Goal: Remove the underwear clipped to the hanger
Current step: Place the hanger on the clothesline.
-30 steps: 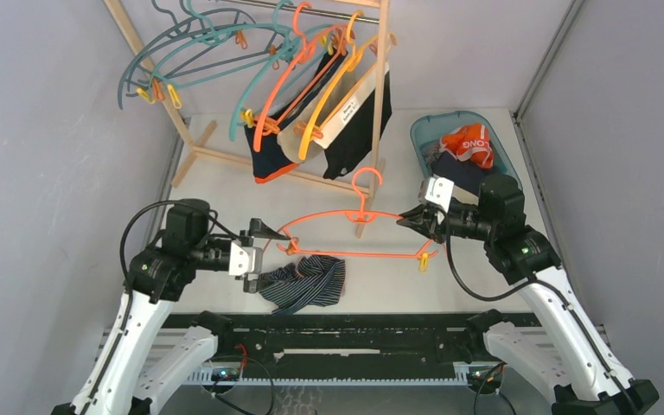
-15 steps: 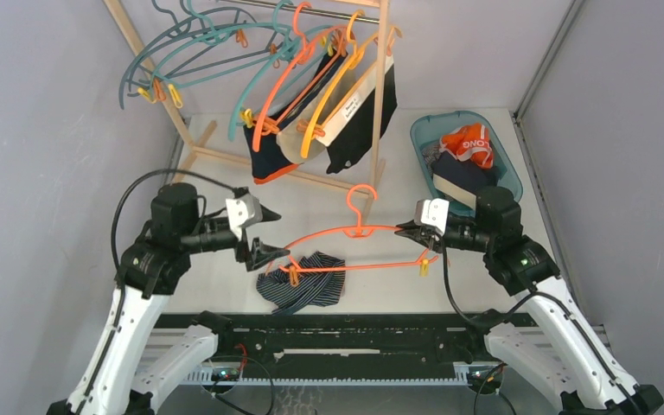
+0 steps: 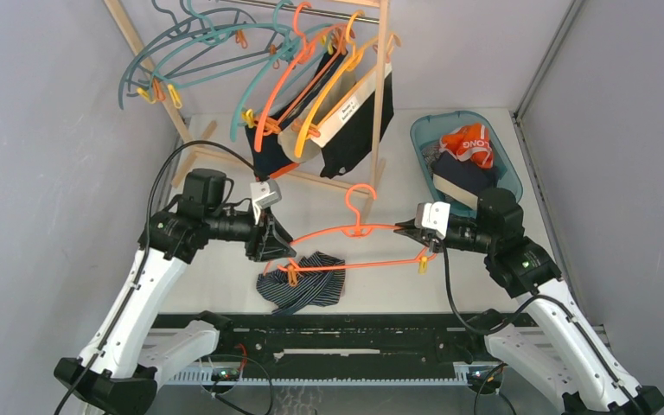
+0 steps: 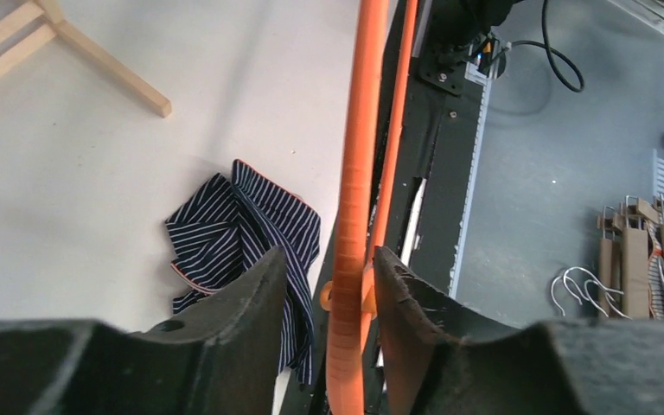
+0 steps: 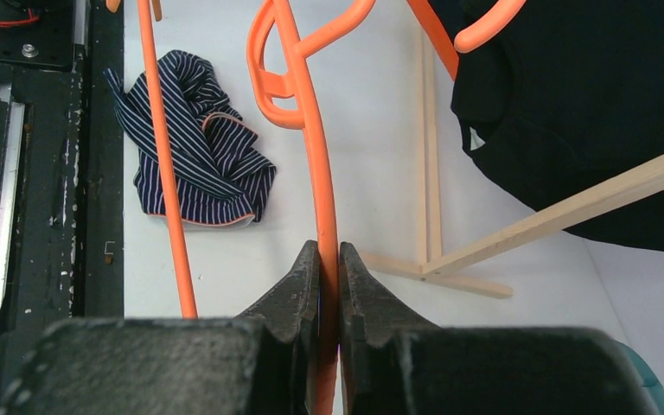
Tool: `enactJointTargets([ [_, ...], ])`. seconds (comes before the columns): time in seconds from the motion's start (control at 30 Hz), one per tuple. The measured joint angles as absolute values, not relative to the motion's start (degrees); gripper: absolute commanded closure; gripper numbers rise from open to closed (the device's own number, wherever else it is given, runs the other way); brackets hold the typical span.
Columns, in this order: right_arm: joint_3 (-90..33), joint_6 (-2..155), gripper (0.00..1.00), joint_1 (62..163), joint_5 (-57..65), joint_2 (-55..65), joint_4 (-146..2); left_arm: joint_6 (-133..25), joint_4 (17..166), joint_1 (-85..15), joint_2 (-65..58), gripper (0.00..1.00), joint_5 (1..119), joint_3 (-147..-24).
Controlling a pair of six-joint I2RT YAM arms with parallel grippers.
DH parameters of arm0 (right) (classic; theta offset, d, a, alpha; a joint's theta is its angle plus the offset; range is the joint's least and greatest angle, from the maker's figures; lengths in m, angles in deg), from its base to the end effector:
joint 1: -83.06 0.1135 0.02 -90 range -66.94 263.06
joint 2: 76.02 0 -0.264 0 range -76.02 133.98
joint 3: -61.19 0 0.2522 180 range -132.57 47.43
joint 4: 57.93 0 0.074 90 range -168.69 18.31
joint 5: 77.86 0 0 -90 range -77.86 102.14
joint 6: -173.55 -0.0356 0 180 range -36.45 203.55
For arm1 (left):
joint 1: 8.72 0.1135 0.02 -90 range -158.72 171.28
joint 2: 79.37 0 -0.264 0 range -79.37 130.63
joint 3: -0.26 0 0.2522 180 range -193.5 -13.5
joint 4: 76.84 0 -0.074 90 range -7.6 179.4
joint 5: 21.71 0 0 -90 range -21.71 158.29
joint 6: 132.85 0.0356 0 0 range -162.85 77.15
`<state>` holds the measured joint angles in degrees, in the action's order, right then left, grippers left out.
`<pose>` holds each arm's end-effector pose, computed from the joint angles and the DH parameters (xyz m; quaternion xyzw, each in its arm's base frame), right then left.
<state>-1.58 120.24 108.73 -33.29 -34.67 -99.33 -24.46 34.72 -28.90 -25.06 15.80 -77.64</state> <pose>0.1239 0.0877 0.3462 -0.5807 0.5317 0.2640 0.5571 0.1451 -0.0834 0.3614 0.4338 0.7256 -0.4137 0.3379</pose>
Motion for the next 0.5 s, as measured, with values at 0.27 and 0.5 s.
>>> enactJointTargets([
  [0.27, -1.6, 120.2, 1.0, 108.9, -32.7, -34.3, -98.7, -24.4, 33.7, -29.8, -25.2, 0.92, 13.6, -76.8],
  [0.5, -1.6, 119.6, 0.69, 109.2, -31.9, -34.1, -97.9, -23.8, 33.6, -29.9, -26.7, 1.0, 14.7, -76.8],
])
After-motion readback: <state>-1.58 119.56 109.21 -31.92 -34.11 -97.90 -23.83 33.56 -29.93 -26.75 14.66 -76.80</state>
